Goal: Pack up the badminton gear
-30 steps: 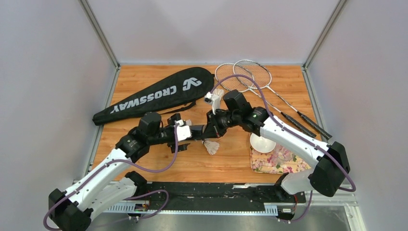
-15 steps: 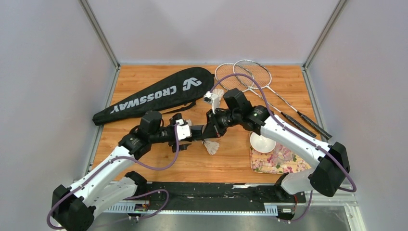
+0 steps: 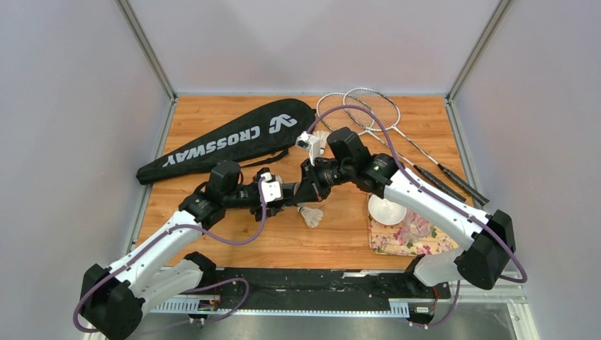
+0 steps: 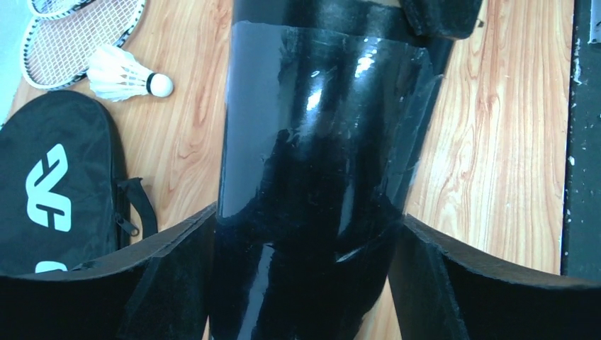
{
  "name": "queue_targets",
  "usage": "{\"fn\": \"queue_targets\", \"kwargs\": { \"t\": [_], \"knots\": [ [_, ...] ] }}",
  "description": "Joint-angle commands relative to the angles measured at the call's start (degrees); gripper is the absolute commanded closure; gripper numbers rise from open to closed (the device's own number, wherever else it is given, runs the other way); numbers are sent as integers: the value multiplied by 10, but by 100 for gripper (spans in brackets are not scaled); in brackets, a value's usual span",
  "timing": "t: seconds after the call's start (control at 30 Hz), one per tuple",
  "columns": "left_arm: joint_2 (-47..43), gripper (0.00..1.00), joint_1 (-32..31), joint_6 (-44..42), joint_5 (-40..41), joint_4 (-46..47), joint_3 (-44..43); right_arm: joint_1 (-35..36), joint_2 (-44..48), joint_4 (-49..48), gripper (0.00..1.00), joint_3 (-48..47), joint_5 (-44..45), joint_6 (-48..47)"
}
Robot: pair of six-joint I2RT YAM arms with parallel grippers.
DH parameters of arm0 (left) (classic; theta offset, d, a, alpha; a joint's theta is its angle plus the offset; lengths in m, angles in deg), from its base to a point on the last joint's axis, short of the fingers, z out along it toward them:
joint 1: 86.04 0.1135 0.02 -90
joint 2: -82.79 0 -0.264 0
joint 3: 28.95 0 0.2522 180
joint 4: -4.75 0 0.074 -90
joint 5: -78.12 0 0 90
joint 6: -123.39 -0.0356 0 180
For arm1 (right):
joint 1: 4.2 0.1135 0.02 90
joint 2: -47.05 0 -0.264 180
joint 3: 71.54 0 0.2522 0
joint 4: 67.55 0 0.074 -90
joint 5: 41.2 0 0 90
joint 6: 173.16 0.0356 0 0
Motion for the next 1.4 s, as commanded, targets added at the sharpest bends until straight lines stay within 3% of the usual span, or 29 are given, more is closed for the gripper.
{"fn": "queue_targets", "kwargs": {
  "t": [0.0, 0.13, 0.3, 0.33, 0.9, 1.37],
  "knots": [
    [-16, 23, 2, 2, -18, 32, 18, 4, 9, -21, 92, -26, 10, 23],
    [-49, 43, 2, 4, 2, 56, 42, 4, 29, -34, 70, -11, 33, 56],
    [-71, 48, 2, 8, 4, 71, 58, 7, 66, -65, 45, 17, 75, 90],
    [-75, 48, 2, 10, 2, 72, 59, 9, 80, -73, 43, 33, 103, 99],
    [-93, 57, 2, 16, 1, 79, 63, 73, 41, -110, 67, 27, 199, 136],
    [-98, 66, 2, 21, 16, 85, 65, 89, 64, -106, 61, 60, 241, 165]
  ]
}}
